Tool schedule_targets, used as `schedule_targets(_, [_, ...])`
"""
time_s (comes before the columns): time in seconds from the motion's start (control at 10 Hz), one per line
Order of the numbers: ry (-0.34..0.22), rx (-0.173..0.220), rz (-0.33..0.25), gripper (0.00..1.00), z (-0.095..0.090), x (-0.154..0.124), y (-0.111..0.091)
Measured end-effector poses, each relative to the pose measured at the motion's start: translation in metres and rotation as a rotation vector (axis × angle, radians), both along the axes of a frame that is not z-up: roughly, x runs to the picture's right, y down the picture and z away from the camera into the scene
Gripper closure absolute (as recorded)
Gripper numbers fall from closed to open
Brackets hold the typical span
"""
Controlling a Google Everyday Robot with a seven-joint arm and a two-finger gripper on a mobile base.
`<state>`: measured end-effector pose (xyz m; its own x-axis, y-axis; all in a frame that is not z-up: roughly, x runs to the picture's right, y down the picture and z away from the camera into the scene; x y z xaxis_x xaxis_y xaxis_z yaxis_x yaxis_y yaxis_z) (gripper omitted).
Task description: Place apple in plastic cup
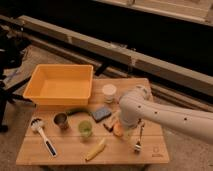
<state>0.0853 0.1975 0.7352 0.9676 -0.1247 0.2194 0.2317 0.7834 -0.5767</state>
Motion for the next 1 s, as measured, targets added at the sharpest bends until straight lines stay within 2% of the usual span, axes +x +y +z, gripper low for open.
schedule_targets(0.6, [-0.044, 0.044, -0.009, 0.35, 0.016, -0.016, -0.003])
schedule_targets(1.0, [-0.038, 0.062, -0.012, 0.35, 0.036, -0.013, -0.007])
